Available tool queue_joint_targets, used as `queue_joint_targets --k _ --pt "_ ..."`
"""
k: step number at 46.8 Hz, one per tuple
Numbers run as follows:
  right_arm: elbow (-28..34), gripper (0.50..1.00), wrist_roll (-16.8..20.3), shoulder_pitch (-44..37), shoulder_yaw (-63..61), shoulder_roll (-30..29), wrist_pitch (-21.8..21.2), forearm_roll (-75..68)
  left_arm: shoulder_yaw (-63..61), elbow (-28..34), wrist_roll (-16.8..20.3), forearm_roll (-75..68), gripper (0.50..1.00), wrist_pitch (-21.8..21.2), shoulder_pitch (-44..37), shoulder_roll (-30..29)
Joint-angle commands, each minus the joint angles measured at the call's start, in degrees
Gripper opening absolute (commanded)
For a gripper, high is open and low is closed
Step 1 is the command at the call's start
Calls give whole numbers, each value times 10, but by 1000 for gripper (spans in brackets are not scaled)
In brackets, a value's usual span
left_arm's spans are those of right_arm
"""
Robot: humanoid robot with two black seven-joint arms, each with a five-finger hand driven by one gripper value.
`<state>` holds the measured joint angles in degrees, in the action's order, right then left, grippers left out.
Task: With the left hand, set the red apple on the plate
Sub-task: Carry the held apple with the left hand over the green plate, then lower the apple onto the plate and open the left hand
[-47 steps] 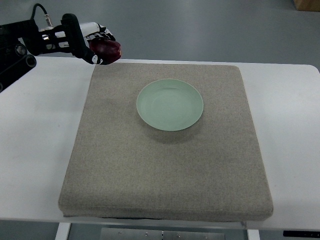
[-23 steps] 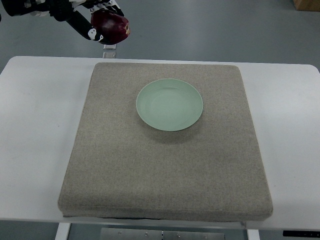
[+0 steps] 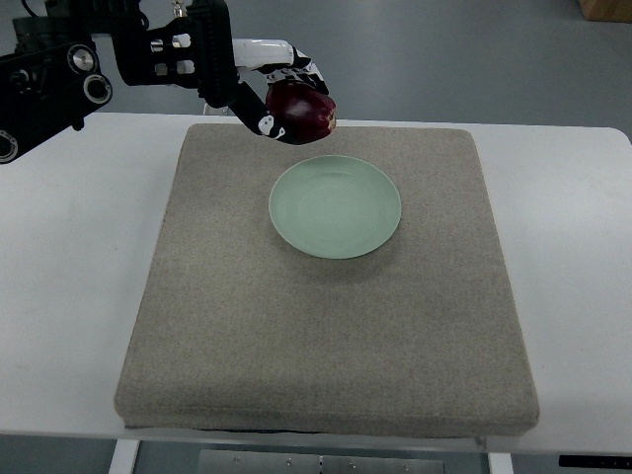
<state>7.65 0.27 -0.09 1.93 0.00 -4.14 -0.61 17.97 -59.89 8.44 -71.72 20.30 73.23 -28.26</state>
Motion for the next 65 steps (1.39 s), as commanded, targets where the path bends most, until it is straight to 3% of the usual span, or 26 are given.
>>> queue_joint_targets --k 1,13,37,45,54,57,62,65 --pt "0 930 0 0 0 0 0 -1 -6 13 0 -7 500 -18 -18 23" --pt "0 930 0 0 0 0 0 0 -7 56 0 -60 500 -83 -74 77" --pt "0 932 0 0 0 0 0 0 -8 61 0 -60 500 -85 -99 102" --pt "0 932 0 0 0 0 0 0 -18 61 0 -60 643 -86 -101 102" --pt "0 932 0 0 0 0 0 0 -19 60 0 -61 666 -85 -113 102" --pt "0 932 0 0 0 0 0 0 -18 61 0 -61 784 -85 -113 102" --pt "0 932 0 0 0 0 0 -1 -19 60 0 -60 818 -85 -112 102" --pt "0 932 0 0 0 0 0 0 -19 61 -1 -60 915 -85 -112 102"
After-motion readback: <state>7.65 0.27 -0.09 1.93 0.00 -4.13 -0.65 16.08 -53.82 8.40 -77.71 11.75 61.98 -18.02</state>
